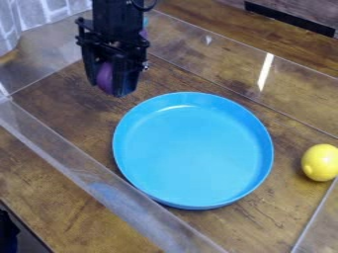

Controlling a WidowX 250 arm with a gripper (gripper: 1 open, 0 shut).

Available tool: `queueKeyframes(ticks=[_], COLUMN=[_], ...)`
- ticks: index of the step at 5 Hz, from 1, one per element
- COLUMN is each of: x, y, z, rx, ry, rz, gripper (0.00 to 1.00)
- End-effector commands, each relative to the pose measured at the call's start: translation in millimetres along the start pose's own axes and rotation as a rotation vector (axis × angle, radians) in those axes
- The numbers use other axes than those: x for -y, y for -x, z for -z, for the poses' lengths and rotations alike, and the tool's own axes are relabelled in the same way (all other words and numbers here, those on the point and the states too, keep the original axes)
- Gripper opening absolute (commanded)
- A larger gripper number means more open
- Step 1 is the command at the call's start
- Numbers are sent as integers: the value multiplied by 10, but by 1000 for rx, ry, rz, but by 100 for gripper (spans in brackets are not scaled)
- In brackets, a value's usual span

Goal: Remove the purple eggplant from the blue tray and put it on the table

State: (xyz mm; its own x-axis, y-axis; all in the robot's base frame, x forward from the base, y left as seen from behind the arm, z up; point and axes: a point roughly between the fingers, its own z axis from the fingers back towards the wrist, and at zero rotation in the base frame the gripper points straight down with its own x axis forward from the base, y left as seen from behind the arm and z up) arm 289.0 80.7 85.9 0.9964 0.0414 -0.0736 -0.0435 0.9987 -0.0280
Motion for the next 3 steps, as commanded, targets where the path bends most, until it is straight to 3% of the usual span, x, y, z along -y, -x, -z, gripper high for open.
queueKeyframes(ticks=[1, 3], x=[-174, -463], y=[-116, -205], z=[-123, 75], rx=[59, 9], ry=[-29, -64], rz=[-21, -66], gripper=[0, 0])
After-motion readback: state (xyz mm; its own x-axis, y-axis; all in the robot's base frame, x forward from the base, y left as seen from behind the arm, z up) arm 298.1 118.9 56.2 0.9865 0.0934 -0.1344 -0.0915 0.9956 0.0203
